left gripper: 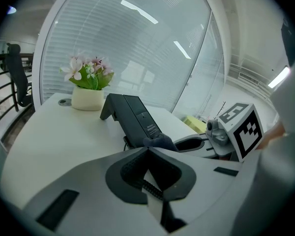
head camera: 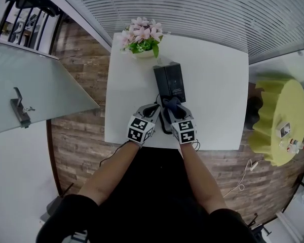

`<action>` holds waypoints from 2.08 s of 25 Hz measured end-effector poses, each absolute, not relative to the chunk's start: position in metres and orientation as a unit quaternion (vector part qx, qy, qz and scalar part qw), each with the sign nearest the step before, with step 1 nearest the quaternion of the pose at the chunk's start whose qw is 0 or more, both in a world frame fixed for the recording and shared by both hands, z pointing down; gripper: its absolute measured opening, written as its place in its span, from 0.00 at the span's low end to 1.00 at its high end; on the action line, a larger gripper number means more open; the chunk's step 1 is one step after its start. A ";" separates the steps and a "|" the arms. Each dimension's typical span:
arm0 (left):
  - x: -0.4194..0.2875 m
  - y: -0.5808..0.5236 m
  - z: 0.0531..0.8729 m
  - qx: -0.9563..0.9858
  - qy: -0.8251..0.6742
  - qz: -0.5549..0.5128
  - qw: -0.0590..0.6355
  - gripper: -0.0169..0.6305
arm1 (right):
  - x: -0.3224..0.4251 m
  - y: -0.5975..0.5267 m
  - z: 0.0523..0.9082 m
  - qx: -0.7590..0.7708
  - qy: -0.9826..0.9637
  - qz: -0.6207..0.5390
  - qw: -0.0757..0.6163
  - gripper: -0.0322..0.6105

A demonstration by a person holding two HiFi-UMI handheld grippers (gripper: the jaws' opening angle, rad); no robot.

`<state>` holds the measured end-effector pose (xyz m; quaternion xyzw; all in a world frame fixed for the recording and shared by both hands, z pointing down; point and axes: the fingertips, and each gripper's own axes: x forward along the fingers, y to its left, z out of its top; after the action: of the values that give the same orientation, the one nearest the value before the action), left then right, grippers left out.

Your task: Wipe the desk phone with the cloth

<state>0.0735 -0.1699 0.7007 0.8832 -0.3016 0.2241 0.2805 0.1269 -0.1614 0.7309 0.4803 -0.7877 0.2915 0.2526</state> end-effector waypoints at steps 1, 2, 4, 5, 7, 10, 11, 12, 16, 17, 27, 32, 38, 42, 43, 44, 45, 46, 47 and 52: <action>0.074 -0.171 0.697 0.884 -0.302 0.222 0.278 0.04 | 0.127 -0.159 0.732 0.478 -0.786 0.298 0.254 0.23; 0.074 -0.173 0.692 0.886 -0.302 0.220 0.275 0.04 | 0.128 -0.158 0.731 0.476 -0.786 0.303 0.254 0.23; 0.075 -0.178 0.683 0.888 -0.303 0.215 0.270 0.04 | 0.131 -0.157 0.726 0.474 -0.785 0.308 0.251 0.23; 0.075 -0.181 0.678 0.890 -0.305 0.211 0.267 0.04 | 0.133 -0.159 0.721 0.476 -0.786 0.307 0.248 0.23; 0.077 -0.190 0.667 0.892 -0.309 0.203 0.259 0.04 | 0.137 -0.168 0.706 0.484 -0.788 0.297 0.239 0.23; 0.078 -0.211 0.652 0.895 -0.319 0.190 0.246 0.04 | 0.145 -0.193 0.680 0.496 -0.793 0.277 0.221 0.23; 0.079 -0.218 0.647 0.896 -0.323 0.186 0.243 0.04 | 0.148 -0.202 0.672 0.500 -0.794 0.270 0.216 0.23; 0.079 -0.225 0.642 0.896 -0.327 0.181 0.240 0.04 | 0.151 -0.211 0.664 0.503 -0.795 0.264 0.211 0.23; 0.081 -0.252 0.625 0.897 -0.341 0.166 0.228 0.04 | 0.156 -0.245 0.641 0.513 -0.799 0.243 0.197 0.23; 0.082 -0.257 0.622 0.897 -0.343 0.164 0.225 0.04 | 0.157 -0.253 0.638 0.514 -0.800 0.239 0.195 0.23; 0.091 -0.292 0.618 0.894 -0.356 0.161 0.219 0.04 | 0.150 -0.301 0.642 0.505 -0.810 0.224 0.199 0.23; 0.092 -0.299 0.625 0.890 -0.362 0.161 0.225 0.04 | 0.143 -0.312 0.655 0.495 -0.812 0.220 0.217 0.23; 0.085 -0.299 0.630 0.887 -0.368 0.168 0.222 0.04 | 0.140 -0.313 0.660 0.494 -0.813 0.197 0.239 0.24; 0.082 -0.297 0.634 0.885 -0.370 0.169 0.226 0.04 | 0.140 -0.312 0.661 0.494 -0.813 0.193 0.241 0.25; 0.082 -0.296 0.635 0.885 -0.370 0.169 0.227 0.04 | 0.140 -0.312 0.662 0.496 -0.812 0.194 0.239 0.25; 0.083 -0.295 0.635 0.885 -0.368 0.169 0.228 0.04 | 0.140 -0.311 0.662 0.497 -0.811 0.196 0.237 0.25; 0.083 -0.293 0.636 0.886 -0.367 0.169 0.228 0.04 | 0.140 -0.311 0.662 0.498 -0.810 0.197 0.237 0.25; 0.084 -0.292 0.637 0.886 -0.366 0.170 0.229 0.04 | 0.141 -0.309 0.663 0.499 -0.810 0.197 0.238 0.25; 0.085 -0.290 0.638 0.887 -0.364 0.170 0.229 0.04 | 0.141 -0.308 0.664 0.499 -0.809 0.196 0.239 0.25; 0.087 -0.281 0.642 0.887 -0.359 0.173 0.233 0.04 | 0.143 -0.299 0.669 0.497 -0.809 0.200 0.243 0.25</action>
<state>0.0871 -0.2810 0.6417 0.8873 -0.3585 0.1735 0.2325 0.1431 -0.2985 0.6689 0.4967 -0.8087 0.2003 0.2433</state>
